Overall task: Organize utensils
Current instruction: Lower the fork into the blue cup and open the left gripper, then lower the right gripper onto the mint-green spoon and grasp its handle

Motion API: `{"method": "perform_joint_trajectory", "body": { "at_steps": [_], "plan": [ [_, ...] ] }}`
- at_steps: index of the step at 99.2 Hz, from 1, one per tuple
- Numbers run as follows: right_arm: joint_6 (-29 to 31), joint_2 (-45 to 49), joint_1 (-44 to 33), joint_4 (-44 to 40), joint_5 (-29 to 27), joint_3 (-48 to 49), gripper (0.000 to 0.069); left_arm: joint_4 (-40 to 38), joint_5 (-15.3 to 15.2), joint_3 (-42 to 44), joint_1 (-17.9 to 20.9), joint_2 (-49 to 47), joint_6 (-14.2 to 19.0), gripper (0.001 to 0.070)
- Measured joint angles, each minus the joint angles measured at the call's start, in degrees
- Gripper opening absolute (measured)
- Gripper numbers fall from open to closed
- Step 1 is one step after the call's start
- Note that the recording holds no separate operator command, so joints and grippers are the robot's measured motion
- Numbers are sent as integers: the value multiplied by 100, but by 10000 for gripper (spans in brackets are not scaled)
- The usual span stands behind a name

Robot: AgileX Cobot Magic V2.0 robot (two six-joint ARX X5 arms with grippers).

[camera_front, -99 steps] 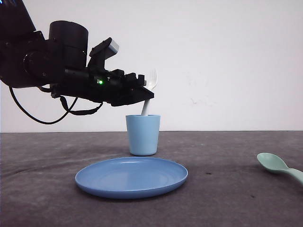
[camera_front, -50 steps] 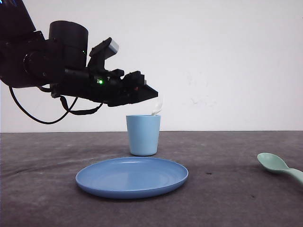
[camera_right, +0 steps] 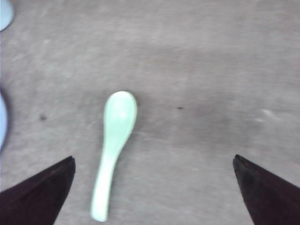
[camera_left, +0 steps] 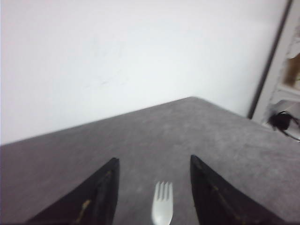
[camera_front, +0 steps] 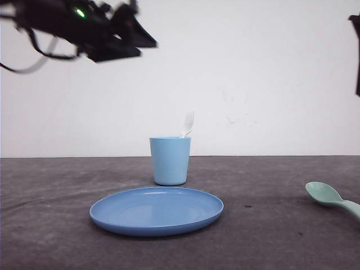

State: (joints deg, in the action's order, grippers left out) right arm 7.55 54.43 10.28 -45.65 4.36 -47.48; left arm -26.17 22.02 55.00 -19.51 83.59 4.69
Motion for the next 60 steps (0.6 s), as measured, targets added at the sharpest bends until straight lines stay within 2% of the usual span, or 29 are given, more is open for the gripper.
{"method": "perform_joint_trajectory", "body": {
  "at_steps": [8, 14, 32, 44, 60],
  "plan": [
    [81, 164, 181, 72, -55, 0, 680, 769, -13, 0, 214, -546, -46, 281],
    [136, 306, 313, 155, -146, 0, 680, 1320, -151, 0, 376, -975, -85, 278],
    [247, 868, 601, 354, -192, 0, 680, 2865, -852, 0, 815, -2157, -289, 276],
    [352, 1276, 752, 485, -422, 0, 679, 3866, -1217, 0, 1014, -2844, -393, 276],
    [487, 1755, 861, 761, -442, 0, 665, 5132, -1709, 0, 1233, -3626, -426, 273]
  ]
}}
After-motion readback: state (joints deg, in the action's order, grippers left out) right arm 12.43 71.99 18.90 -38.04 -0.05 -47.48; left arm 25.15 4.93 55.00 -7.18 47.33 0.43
